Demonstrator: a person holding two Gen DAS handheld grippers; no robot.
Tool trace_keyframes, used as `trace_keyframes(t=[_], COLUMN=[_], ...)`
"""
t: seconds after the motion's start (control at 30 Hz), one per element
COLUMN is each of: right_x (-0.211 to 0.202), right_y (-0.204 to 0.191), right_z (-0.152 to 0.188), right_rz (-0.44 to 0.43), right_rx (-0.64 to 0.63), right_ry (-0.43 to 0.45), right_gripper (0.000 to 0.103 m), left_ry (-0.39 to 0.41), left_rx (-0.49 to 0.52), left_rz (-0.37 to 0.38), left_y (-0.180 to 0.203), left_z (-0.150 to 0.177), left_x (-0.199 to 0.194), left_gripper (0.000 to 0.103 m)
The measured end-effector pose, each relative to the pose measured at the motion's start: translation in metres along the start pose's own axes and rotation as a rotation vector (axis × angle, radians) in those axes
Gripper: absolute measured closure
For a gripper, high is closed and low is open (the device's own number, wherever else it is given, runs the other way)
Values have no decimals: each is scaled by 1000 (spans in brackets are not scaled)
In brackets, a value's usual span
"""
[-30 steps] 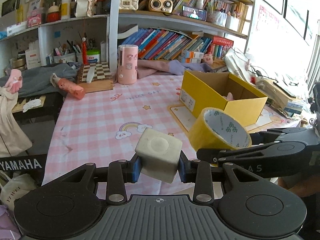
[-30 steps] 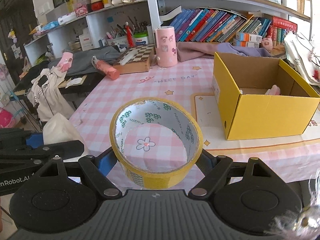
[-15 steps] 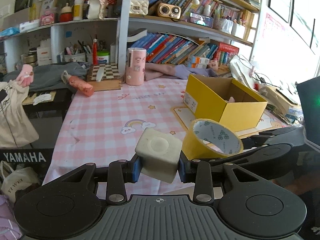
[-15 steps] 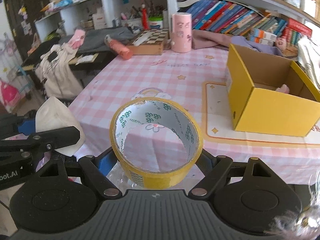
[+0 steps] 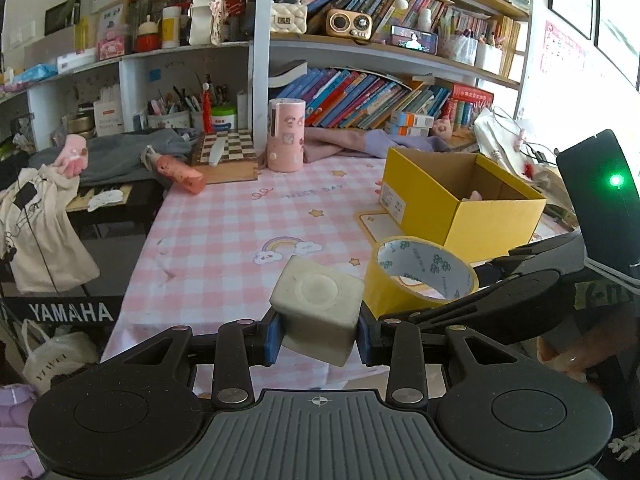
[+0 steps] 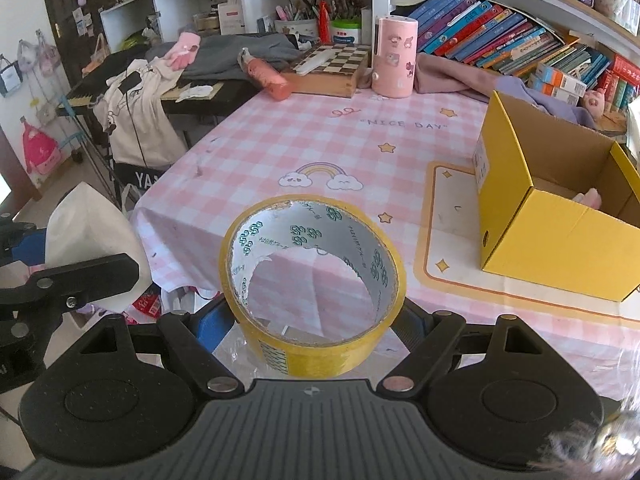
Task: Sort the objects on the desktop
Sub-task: 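Carry the white cube and yellow tape roll toward the yellow box with both grippers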
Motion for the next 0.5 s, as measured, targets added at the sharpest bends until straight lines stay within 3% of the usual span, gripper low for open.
trace_keyframes(t=[0.27,0.5], right_x=[-2,-11], right_y=[14,31], right_z=[4,17], right_rz=[4,50], right_rx=[8,81], right_ry=[-7,-2], right_gripper=[21,21], left_ry=[-25,-61], left_rx=[-3,40], left_rz=[39,119], left_y=[12,26], left_z=[-1,-3], left_x=[11,27], left_gripper=[68,68])
Point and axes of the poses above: each gripper's, at about its wrist camera, not at the fingertips, and x roughly the way its jaws point, y to its right, z to its underside, the point moved 4 cm from there along x, roughly the way its jaws point, and after that the axes turned 9 degrees about -x, right-handed, at the moved point
